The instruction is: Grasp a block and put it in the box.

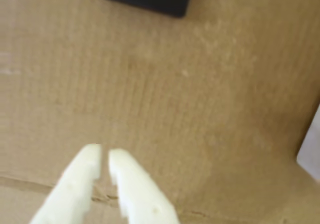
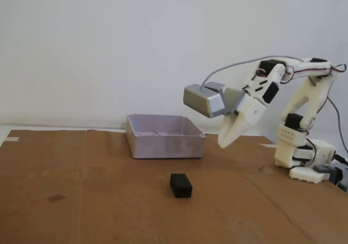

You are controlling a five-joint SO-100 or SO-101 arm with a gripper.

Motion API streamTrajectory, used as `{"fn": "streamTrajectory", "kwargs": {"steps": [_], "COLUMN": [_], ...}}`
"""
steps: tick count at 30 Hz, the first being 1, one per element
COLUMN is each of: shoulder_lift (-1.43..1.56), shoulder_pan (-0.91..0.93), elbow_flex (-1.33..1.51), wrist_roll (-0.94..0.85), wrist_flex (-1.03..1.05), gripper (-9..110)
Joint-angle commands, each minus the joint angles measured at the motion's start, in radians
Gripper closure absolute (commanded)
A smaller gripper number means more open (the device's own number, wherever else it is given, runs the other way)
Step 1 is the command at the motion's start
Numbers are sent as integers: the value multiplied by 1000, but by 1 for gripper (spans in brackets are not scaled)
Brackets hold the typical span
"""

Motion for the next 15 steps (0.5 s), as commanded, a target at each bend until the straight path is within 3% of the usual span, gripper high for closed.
{"fn": "streamTrajectory", "kwargs": {"steps": [1, 15], "shoulder_lift": [-2, -143], "shoulder_pan": [6, 18], "elbow_flex": [-170, -337], "wrist_roll": [5, 11], "wrist_flex": [-46, -46], "gripper": [101, 101]}}
